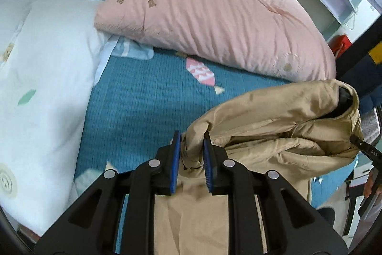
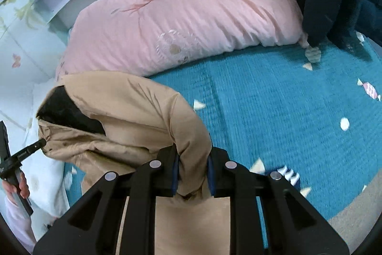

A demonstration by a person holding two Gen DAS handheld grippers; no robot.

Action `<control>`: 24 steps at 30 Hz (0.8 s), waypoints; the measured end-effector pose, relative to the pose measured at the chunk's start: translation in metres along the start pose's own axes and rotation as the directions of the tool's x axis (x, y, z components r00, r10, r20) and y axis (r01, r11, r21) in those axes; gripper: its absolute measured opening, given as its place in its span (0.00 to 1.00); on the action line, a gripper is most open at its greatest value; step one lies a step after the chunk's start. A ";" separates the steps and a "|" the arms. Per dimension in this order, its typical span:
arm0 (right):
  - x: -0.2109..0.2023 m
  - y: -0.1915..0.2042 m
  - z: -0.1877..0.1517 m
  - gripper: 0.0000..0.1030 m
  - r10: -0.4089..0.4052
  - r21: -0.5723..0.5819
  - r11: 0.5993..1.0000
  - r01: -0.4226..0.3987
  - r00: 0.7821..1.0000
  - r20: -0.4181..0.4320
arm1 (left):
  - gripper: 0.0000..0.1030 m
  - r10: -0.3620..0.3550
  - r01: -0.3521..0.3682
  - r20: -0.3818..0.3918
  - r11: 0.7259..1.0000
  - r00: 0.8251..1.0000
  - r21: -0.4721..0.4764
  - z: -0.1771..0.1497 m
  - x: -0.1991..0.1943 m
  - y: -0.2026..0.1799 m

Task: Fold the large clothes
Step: 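Grasp the hem with the left gripper while the right gripper grasps it too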

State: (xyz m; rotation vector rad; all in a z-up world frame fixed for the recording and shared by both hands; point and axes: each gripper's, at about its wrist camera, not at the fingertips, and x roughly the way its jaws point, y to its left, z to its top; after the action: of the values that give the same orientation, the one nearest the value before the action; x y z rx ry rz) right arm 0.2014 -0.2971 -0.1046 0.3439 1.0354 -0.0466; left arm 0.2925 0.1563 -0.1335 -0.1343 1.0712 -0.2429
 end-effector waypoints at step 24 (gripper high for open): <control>0.032 -0.021 -0.242 0.31 -0.160 -0.260 0.962 0.086 0.946 -0.281 | 0.18 -0.013 -0.006 -0.256 0.997 0.967 -0.071 -0.221 0.018 0.036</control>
State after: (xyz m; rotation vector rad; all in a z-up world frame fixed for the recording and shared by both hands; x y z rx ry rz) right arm 0.0119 -0.2406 -0.2491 0.0593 1.3491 0.0212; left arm 0.1107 0.1881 -0.2622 -0.1718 1.3383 -0.2294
